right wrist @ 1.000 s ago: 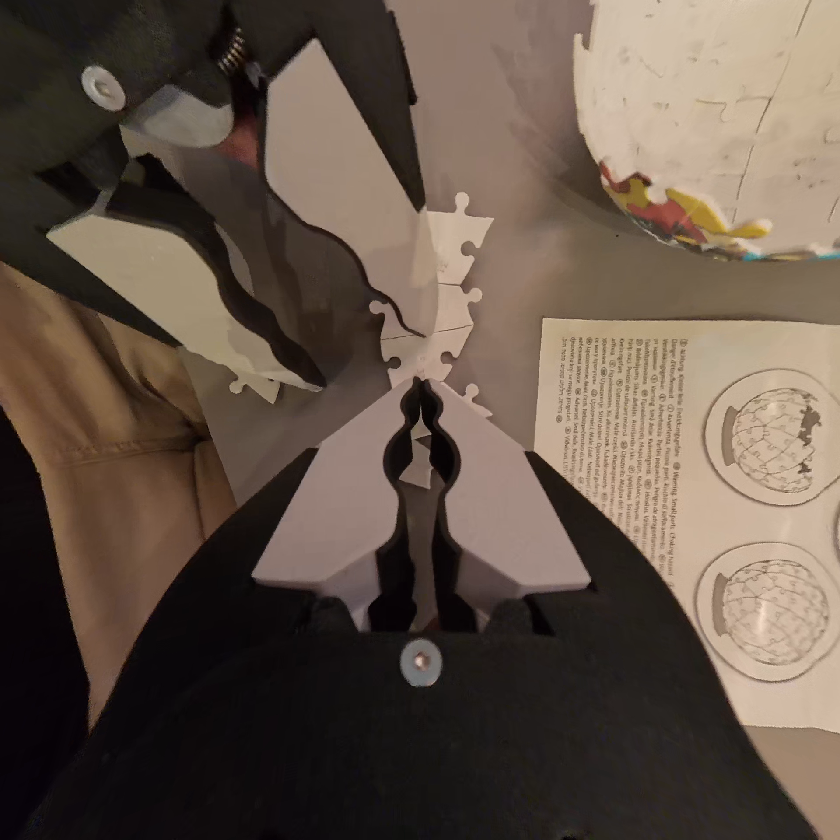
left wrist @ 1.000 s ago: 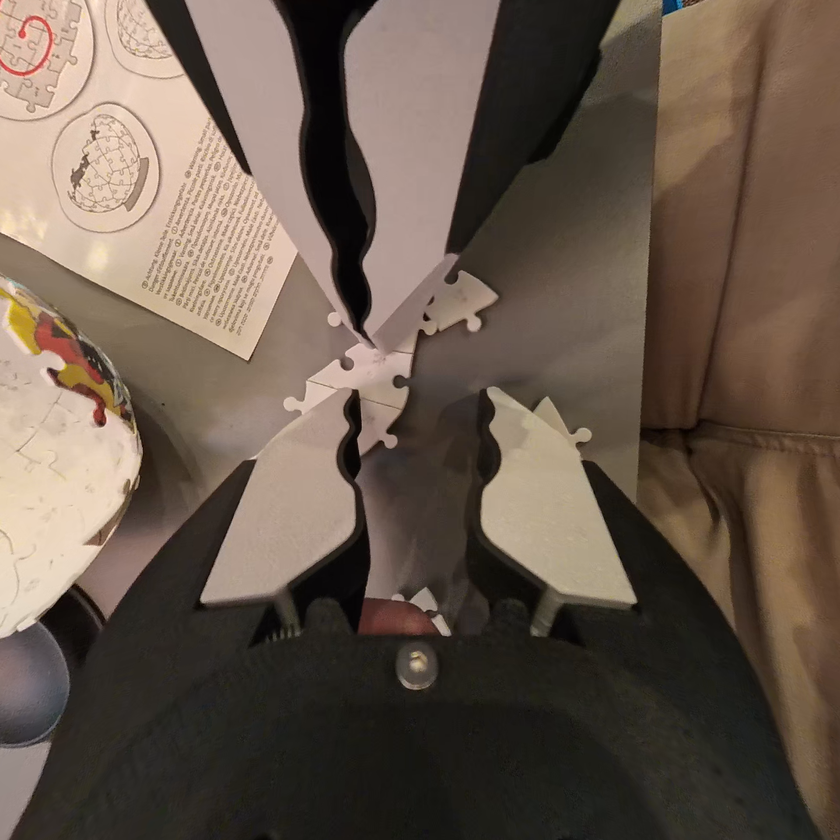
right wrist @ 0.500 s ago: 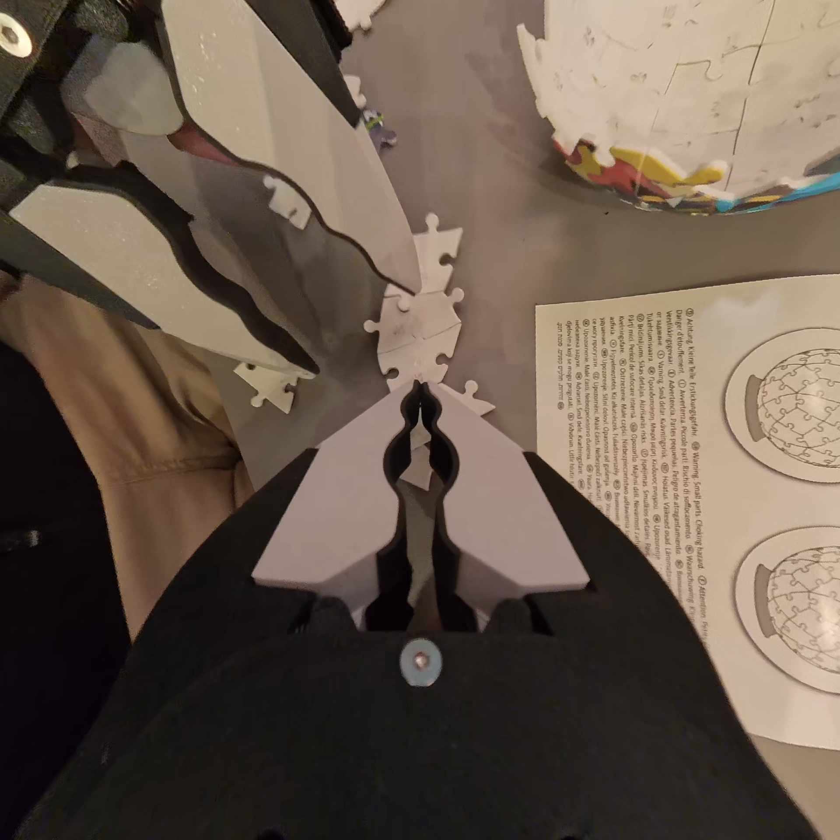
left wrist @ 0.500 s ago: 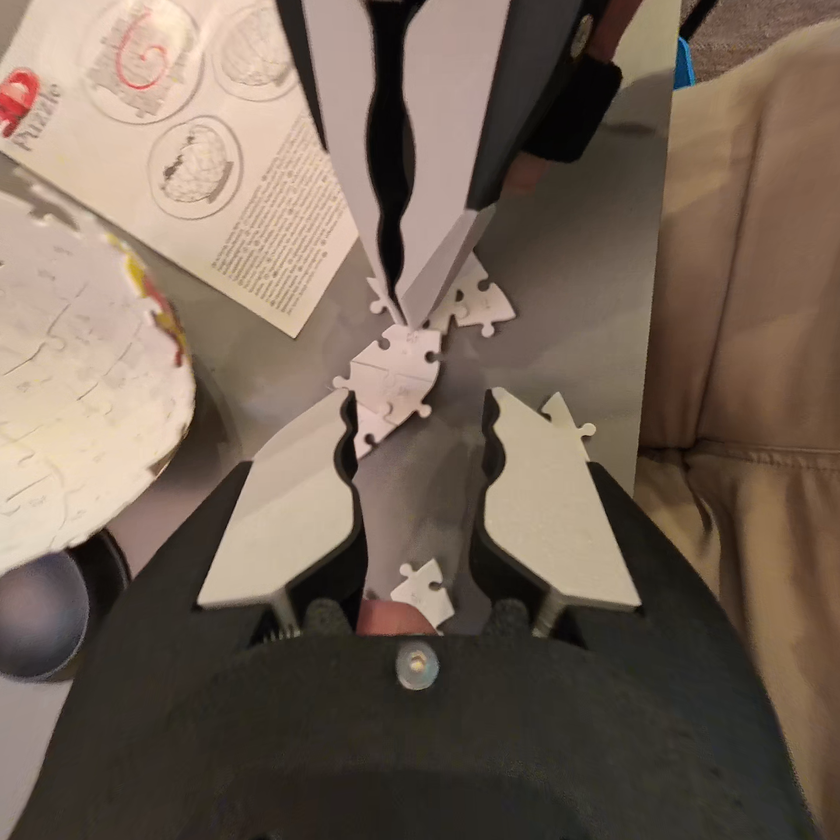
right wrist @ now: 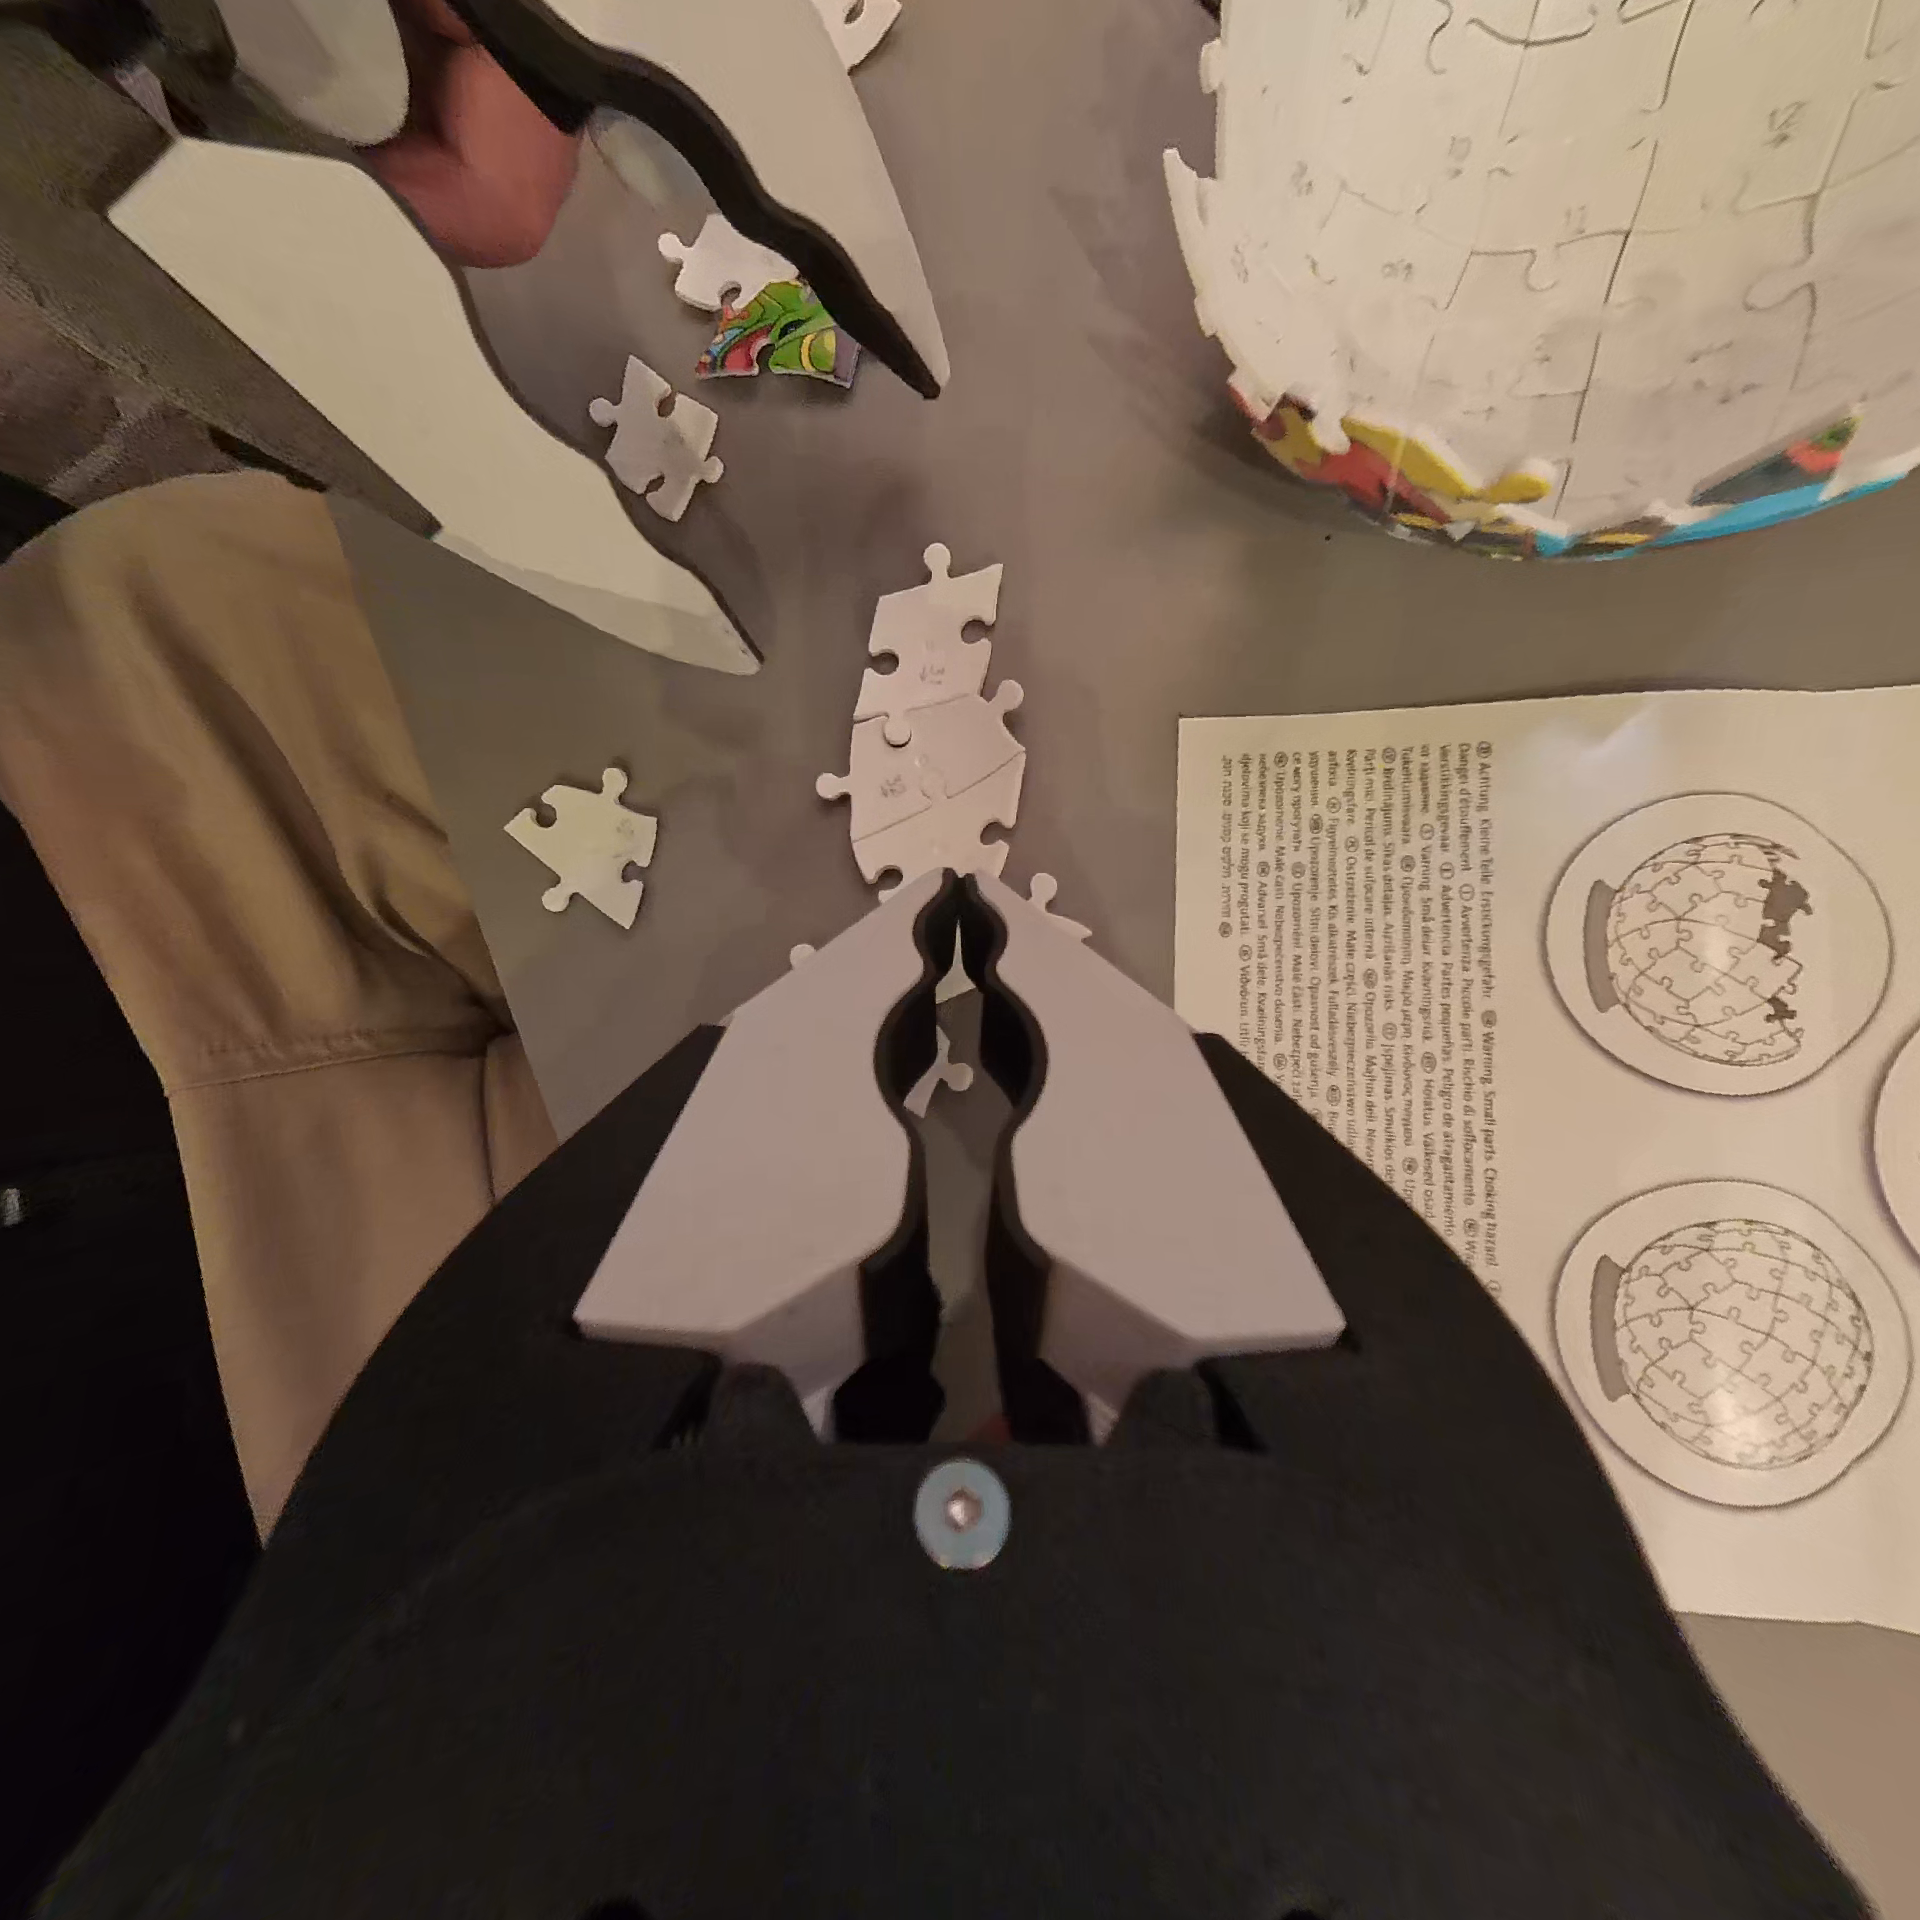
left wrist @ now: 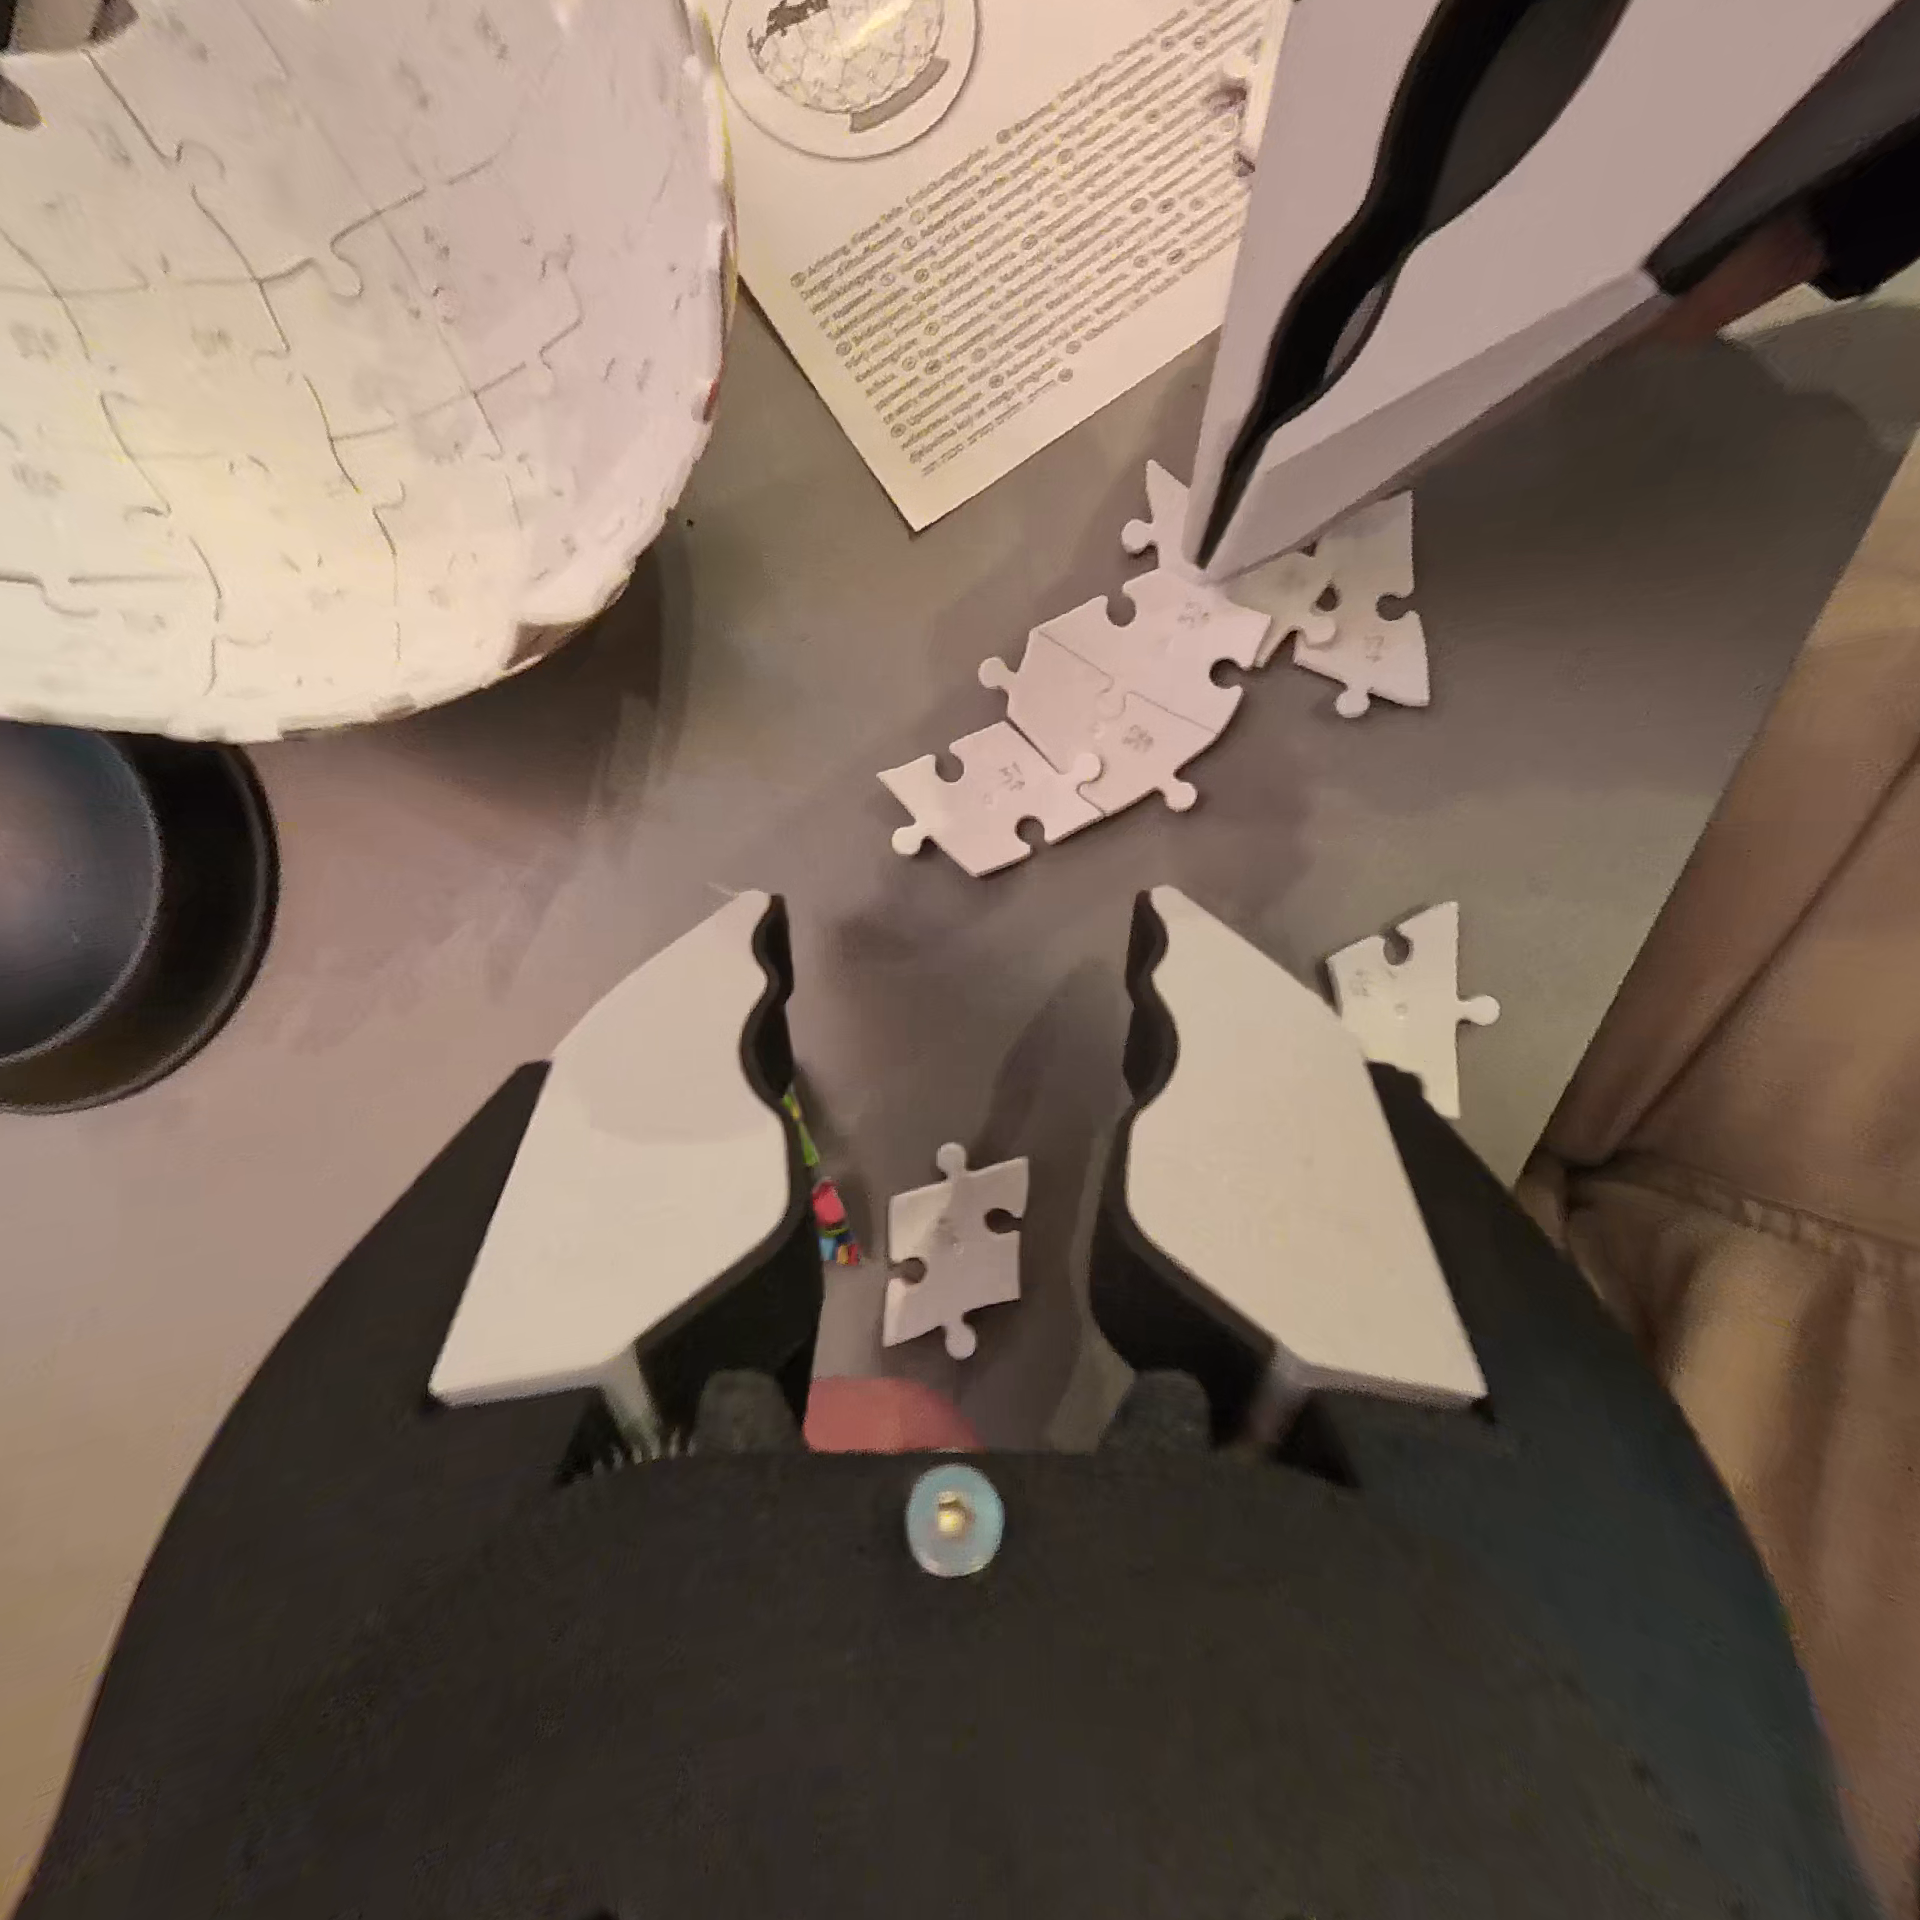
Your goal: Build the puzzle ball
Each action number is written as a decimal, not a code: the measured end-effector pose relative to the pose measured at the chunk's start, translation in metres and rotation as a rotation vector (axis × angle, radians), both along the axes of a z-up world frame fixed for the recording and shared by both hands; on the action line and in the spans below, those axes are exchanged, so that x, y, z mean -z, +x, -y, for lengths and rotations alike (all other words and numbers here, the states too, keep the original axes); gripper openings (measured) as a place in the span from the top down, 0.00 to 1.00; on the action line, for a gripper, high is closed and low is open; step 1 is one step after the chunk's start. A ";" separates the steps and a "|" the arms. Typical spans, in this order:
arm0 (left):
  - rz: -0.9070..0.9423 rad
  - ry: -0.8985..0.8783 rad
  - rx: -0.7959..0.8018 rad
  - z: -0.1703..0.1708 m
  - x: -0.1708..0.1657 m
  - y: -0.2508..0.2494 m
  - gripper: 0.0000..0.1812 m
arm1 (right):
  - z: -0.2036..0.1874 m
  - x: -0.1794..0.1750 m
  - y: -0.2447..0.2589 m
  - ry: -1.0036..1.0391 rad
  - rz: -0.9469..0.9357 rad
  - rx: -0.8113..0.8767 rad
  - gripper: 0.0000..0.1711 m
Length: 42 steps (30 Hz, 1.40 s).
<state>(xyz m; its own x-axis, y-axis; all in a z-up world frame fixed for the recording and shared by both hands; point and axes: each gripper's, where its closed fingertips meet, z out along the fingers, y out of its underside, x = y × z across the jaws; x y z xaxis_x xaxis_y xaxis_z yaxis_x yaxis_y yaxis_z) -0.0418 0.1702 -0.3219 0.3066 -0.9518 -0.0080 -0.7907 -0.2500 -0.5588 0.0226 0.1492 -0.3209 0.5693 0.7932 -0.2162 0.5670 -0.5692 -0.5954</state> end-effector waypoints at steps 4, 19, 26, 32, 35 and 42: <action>-0.016 -0.024 -0.001 0.005 0.010 0.005 0.65 | 0.004 0.008 -0.001 0.006 0.051 -0.031 1.00; 0.236 -0.295 -0.145 0.010 0.000 0.037 0.71 | 0.003 0.008 -0.006 0.025 0.062 -0.046 1.00; 0.315 -0.376 -0.267 -0.002 0.001 0.038 0.83 | 0.003 0.008 -0.006 0.016 0.044 -0.038 1.00; 0.395 -0.491 -0.366 -0.009 0.000 0.038 0.93 | 0.003 0.008 -0.006 0.014 0.034 -0.035 1.00; 0.421 -0.520 -0.382 -0.008 -0.001 0.041 0.97 | 0.004 0.007 -0.006 0.013 0.027 -0.034 1.00; 0.443 -0.561 -0.322 -0.001 -0.004 0.046 0.96 | 0.004 0.007 -0.006 0.016 0.027 -0.038 1.00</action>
<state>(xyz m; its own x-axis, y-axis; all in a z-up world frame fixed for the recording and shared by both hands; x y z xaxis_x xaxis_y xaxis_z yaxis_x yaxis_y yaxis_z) 0.0039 0.1709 -0.3177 0.4305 -0.6414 0.6351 -0.3643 -0.7672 -0.5279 0.0164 0.1453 -0.3283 0.5443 0.8175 -0.1882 0.6038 -0.5375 -0.5886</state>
